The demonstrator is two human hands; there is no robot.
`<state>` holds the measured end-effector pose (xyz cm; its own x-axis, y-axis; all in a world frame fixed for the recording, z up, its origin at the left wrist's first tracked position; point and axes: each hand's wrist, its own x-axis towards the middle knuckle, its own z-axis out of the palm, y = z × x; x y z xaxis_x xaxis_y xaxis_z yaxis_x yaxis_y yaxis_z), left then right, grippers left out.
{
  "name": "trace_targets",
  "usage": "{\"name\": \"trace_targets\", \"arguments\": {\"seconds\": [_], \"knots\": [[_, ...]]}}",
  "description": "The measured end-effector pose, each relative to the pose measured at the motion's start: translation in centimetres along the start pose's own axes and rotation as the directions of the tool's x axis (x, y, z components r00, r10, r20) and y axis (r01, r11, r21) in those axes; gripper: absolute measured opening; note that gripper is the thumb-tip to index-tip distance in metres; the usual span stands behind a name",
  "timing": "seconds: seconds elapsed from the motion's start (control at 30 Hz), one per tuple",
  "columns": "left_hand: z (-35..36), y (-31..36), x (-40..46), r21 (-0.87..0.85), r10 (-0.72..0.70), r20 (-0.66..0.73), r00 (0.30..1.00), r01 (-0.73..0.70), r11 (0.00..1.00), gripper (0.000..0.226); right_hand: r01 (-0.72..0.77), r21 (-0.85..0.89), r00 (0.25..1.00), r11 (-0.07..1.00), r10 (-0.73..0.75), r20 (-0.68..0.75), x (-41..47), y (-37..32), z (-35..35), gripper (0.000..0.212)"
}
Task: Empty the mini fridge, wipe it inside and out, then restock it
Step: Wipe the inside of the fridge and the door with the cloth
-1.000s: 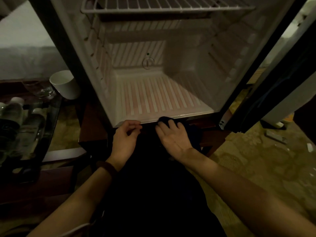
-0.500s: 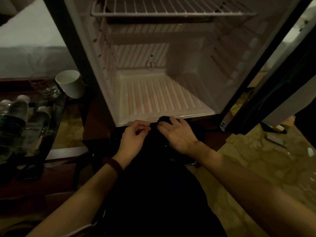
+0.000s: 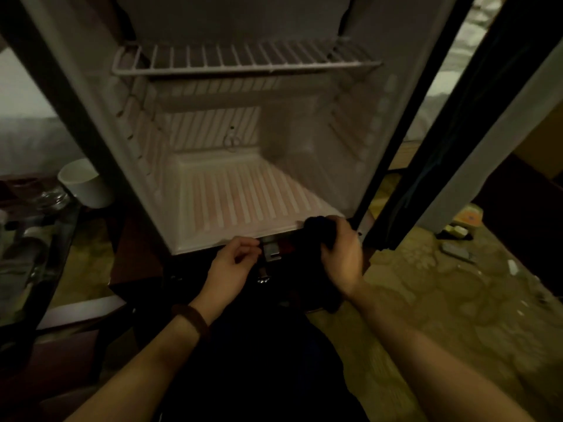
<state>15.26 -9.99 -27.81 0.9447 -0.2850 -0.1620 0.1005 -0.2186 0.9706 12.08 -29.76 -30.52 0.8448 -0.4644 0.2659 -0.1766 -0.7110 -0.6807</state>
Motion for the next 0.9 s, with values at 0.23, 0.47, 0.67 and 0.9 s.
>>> {"name": "trace_targets", "arguments": {"seconds": [0.23, 0.47, 0.67, 0.9], "knots": [[5.0, 3.7, 0.2, 0.198, 0.005, 0.281, 0.96, -0.063, 0.978, 0.058, -0.358, 0.647, 0.781, 0.674, 0.595, -0.188, 1.1, -4.1, -0.3, 0.05], [4.5, 3.4, 1.7, 0.075, 0.079, 0.051, 0.996, -0.083, 0.994, 0.046, -0.582, 0.737, 0.558, 0.344, 0.828, 0.055, 5.8, -2.0, -0.3, 0.036], [5.2, 4.4, 2.3, 0.056, 0.141, 0.029, 0.99, -0.143, 0.988, 0.041, -0.463, 0.696, 0.727, 0.549, 0.684, -0.056, 6.7, -4.3, -2.2, 0.046], [5.3, 8.3, 2.1, -0.026, 0.242, 0.043, 0.969, -0.241, 0.97, 0.034, -0.295, 0.525, 0.839, 0.798, 0.48, -0.257, 6.5, -7.0, -3.2, 0.067]]}}
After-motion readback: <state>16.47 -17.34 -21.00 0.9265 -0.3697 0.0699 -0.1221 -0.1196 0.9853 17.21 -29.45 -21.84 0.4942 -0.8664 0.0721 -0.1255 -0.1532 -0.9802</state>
